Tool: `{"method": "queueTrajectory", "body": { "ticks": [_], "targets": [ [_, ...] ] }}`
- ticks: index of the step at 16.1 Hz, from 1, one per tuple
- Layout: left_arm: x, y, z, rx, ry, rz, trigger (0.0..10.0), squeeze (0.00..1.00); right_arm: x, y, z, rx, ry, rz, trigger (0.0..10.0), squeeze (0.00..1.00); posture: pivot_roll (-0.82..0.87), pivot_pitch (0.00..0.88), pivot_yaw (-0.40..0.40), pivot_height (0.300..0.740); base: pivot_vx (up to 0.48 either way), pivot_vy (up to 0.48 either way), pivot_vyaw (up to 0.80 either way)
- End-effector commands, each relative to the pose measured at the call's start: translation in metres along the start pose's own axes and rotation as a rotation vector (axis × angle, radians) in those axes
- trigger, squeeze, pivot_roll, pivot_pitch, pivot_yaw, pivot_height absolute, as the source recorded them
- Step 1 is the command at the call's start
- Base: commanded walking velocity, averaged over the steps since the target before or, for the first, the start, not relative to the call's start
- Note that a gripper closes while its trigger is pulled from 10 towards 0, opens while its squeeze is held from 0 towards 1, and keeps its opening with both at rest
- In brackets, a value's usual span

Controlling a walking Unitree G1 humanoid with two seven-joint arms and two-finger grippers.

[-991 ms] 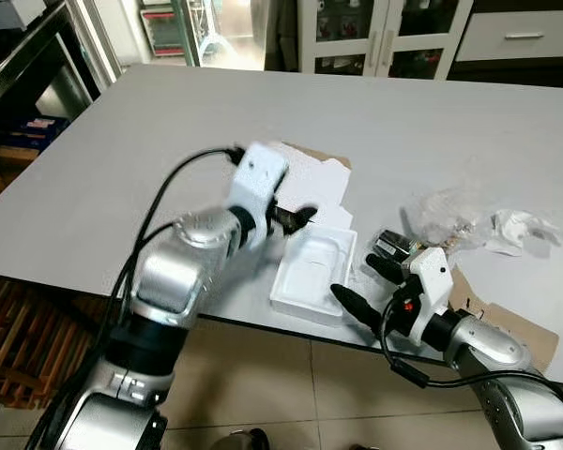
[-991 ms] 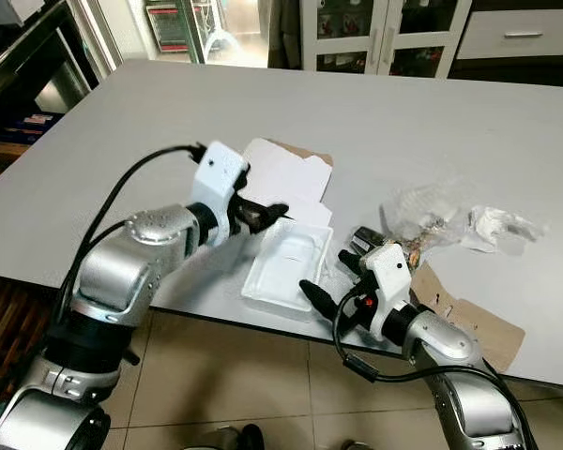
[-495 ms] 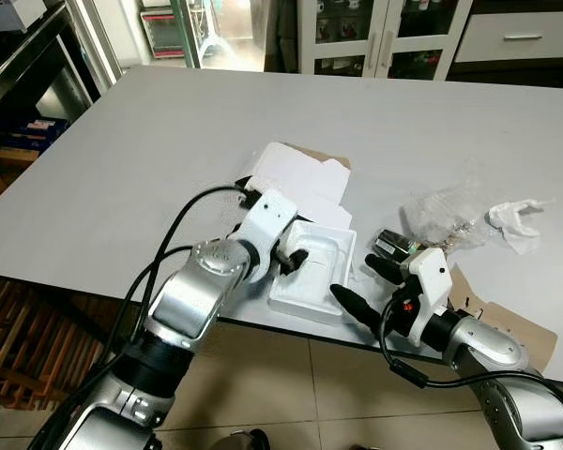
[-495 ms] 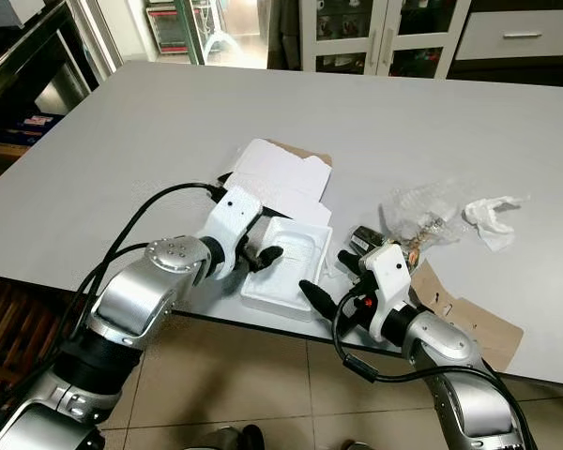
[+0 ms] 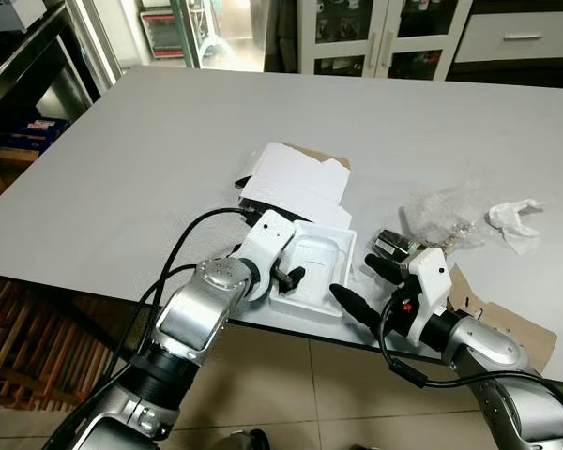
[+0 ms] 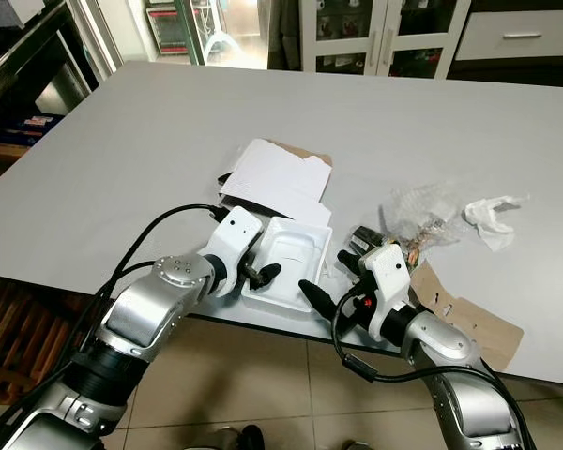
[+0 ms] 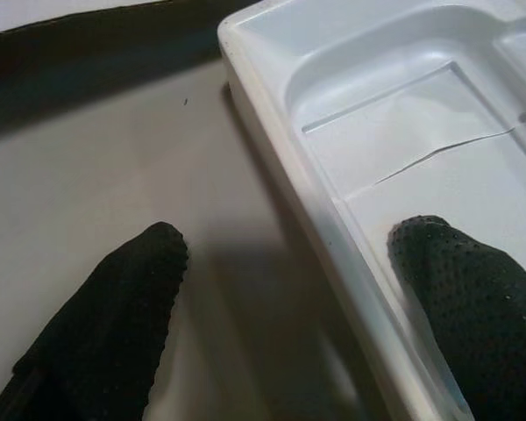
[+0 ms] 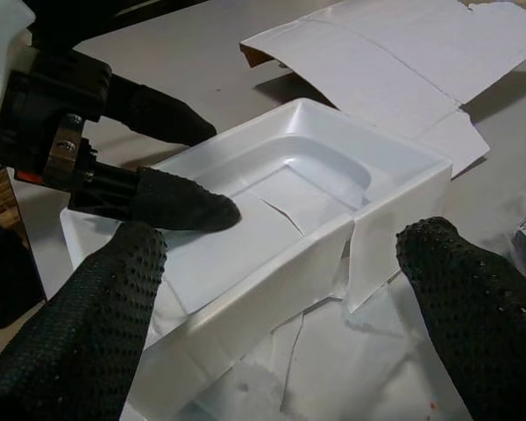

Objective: Picking trash to rubbish bin

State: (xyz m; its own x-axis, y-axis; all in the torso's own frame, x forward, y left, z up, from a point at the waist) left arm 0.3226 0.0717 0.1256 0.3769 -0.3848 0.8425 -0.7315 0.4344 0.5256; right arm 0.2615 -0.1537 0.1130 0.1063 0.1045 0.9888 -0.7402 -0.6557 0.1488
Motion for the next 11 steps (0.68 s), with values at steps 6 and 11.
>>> {"method": "queueTrajectory", "body": {
  "ticks": [6, 11],
  "targets": [
    [-0.0233, -0.0042, 0.0002, 0.006, 0.018, -0.086, 0.0, 0.0, 0.0018, -0.0008, -0.0006, 0.0, 0.015, 0.001, 10.0, 0.0, -0.09, 0.124, 0.111, 0.74, 0.0, 0.0, 0.0],
    [-0.0223, -0.0047, 0.002, -0.007, 0.016, -0.075, 0.0, 0.0, 0.0018, -0.0007, -0.0003, -0.003, 0.014, 0.001, 10.0, 0.0, -0.1, 0.126, 0.112, 0.74, 0.0, 0.0, 0.0]
  ]
}}
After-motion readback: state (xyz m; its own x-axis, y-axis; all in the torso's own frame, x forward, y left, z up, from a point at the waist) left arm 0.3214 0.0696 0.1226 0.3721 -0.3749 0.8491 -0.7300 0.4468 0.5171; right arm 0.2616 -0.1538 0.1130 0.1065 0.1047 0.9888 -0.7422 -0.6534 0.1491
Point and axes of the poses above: a point about 5 cm out from each wrist's last joint towards the gripper, its own y axis pointing back from the gripper into the wrist, its own x axis along the axis of the wrist's last joint, z = x × y, the point moved 1 cm from there along -y, pointing out of the wrist towards the gripper, and after that the axes turned 4 degrees about y, right-handed, at the moved point
